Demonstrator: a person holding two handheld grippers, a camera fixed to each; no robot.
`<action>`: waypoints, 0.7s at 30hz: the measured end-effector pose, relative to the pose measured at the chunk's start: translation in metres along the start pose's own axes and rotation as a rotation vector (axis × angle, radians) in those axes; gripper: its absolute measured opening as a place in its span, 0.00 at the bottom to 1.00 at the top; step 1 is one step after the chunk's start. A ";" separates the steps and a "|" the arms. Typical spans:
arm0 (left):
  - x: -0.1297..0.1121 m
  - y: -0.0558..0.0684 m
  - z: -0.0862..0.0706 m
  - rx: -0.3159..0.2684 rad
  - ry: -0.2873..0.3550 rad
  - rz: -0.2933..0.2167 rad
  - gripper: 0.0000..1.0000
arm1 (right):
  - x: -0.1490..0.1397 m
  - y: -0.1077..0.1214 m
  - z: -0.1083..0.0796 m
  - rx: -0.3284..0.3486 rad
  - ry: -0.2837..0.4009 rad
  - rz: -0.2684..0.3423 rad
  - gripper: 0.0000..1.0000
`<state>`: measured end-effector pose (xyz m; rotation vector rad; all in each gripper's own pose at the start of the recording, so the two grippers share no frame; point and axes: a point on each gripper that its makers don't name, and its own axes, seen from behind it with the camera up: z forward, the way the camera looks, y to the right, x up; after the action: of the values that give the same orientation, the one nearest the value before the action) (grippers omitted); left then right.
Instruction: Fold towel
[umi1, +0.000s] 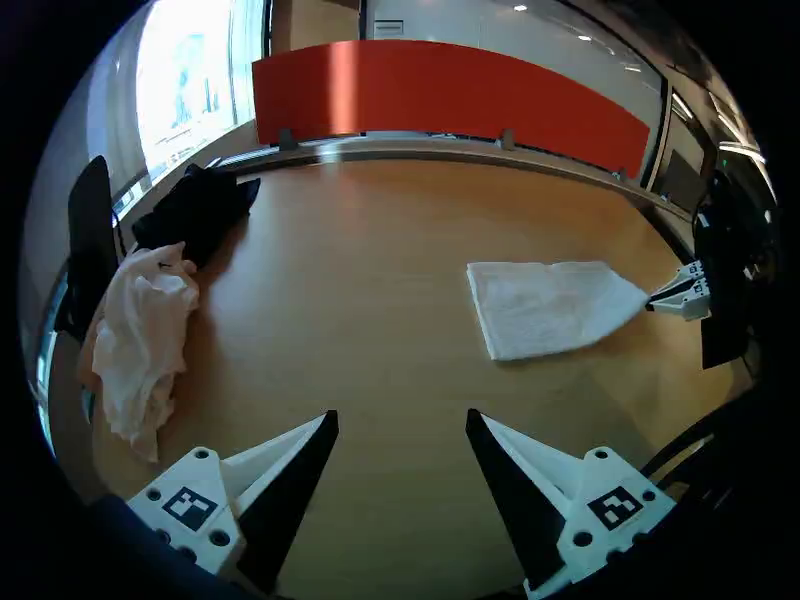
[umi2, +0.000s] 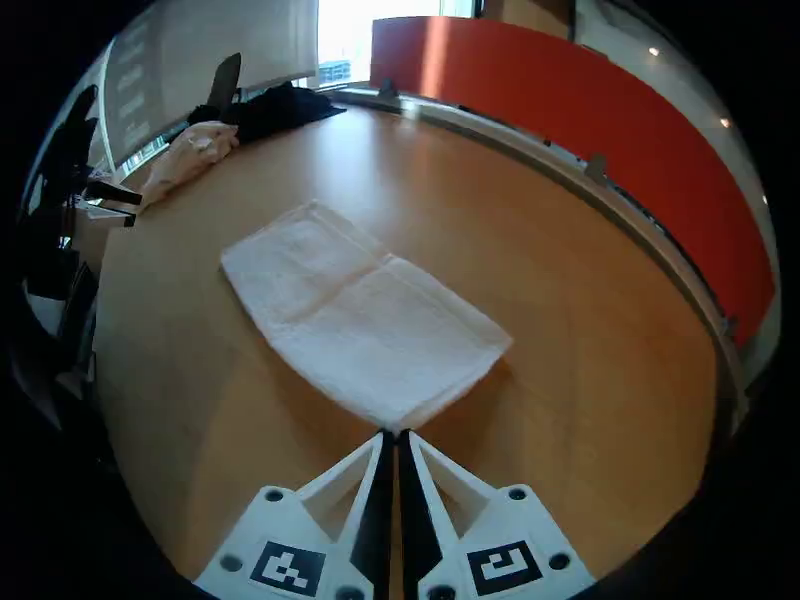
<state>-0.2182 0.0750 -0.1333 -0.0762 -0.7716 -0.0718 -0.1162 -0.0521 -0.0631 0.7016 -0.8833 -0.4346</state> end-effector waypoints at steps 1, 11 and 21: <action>0.000 0.000 0.000 0.001 0.002 -0.001 0.95 | 0.000 0.001 -0.002 -0.002 0.001 -0.001 0.03; 0.007 -0.011 -0.013 0.044 0.084 -0.017 0.95 | 0.028 0.004 -0.011 -0.011 0.030 -0.057 0.03; 0.010 -0.011 -0.029 0.062 0.165 -0.042 0.95 | 0.080 -0.003 -0.013 -0.001 0.066 -0.176 0.03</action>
<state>-0.1918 0.0604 -0.1463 0.0047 -0.6102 -0.0926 -0.0598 -0.0981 -0.0272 0.7919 -0.7615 -0.5654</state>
